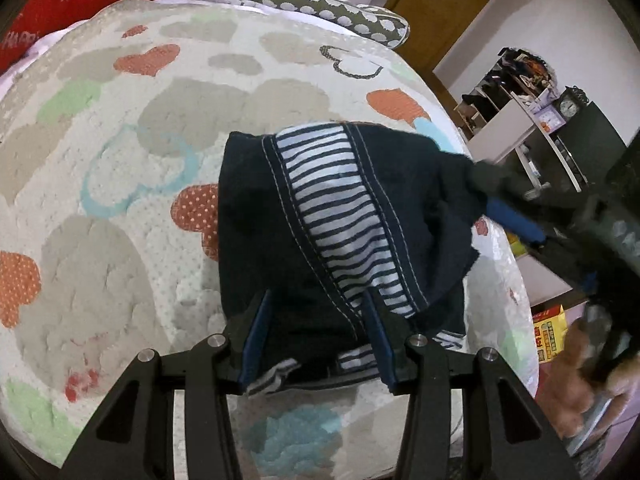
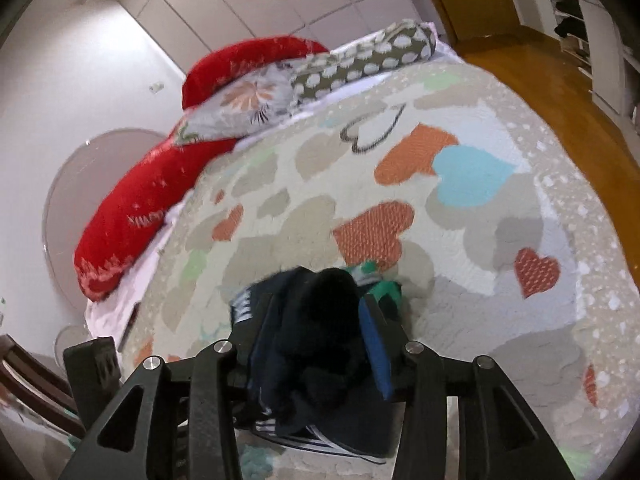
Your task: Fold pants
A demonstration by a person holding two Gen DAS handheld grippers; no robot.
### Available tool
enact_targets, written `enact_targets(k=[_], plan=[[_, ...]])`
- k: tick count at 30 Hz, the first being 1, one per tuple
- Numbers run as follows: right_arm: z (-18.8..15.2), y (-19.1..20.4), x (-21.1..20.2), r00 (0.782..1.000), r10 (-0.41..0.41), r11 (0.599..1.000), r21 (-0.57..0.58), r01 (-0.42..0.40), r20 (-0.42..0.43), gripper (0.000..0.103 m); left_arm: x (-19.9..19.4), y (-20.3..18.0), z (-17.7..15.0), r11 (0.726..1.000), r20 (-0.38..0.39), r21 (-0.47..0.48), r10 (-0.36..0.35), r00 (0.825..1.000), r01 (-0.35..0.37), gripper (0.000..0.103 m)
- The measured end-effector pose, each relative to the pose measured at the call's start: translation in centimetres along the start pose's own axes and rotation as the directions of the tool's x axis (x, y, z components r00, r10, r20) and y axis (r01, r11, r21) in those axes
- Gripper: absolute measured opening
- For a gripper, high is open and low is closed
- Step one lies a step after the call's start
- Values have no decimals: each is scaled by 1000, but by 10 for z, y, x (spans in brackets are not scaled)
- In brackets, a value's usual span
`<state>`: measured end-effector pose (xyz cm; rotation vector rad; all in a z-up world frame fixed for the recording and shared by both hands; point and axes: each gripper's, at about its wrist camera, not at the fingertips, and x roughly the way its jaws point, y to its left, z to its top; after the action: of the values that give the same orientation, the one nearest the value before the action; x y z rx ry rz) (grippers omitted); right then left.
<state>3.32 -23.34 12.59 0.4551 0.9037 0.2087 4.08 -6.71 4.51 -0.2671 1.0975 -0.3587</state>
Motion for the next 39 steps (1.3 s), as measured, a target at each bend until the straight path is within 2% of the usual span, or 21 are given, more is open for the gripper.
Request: enact_targets(k=[3,5,7,10,13,15,18,19,21,25,28,29,31,33,36,39], plan=[[-12,2,21,999,-32,999,-22,32,-22,50,-3,-1,0,1000,8,8,0,1000,0,46],[-23,4,26,1000,4,1000,-31,-4,-14,50,-4,0,-1,1000,10,9,3,1000,-3,46],[-29,9,32,998,44,998,-53,-46,-38,30,-5,0,0,1000,8,8,10,1000,-10,46],[-31,2,24,995,92,996,10,-92,-24,25,-12,-3,0,1000,12,4,-2,1000,2,46],[-33,-10,3,995,98,993,70,-98,7,23,-25,-9,2,999,43,19,-31,999,30,47],[-39,-20,-10,996,80,992,99,-82,25,23,-23,-17,2,999,56,52,-15,998,12,59],[-48,-35,-8,1000,12,994,109,-13,13,25,0,-18,-2,998,7,52,32,999,-32,62],[-52,-41,-2,1000,-16,993,115,17,-8,31,9,-15,-3,999,-24,37,35,999,-35,62],[-57,-51,10,998,-38,990,130,43,-43,39,9,-14,-6,999,-17,33,40,999,-39,62],[-54,-47,-11,999,-24,993,114,21,25,40,-17,-13,-3,1000,6,20,-14,1000,14,62],[-45,-30,-40,987,-74,996,64,65,144,40,-36,-6,5,1000,51,-8,-29,998,29,64],[-41,-23,-50,982,-55,998,46,47,182,40,-36,-4,12,999,52,-23,-26,998,27,64],[-35,-12,-55,980,-7,1000,19,3,197,40,-32,-3,31,998,39,-56,-28,999,30,64],[-27,-6,-50,983,34,999,14,-37,183,40,-20,-5,51,997,21,-63,-42,999,43,64],[-15,-6,-25,987,90,995,26,-94,132,40,11,0,79,995,-13,-103,2,1000,-3,64],[-13,-19,13,998,34,998,54,-37,50,40,49,6,89,991,-89,-123,44,995,-55,65]])
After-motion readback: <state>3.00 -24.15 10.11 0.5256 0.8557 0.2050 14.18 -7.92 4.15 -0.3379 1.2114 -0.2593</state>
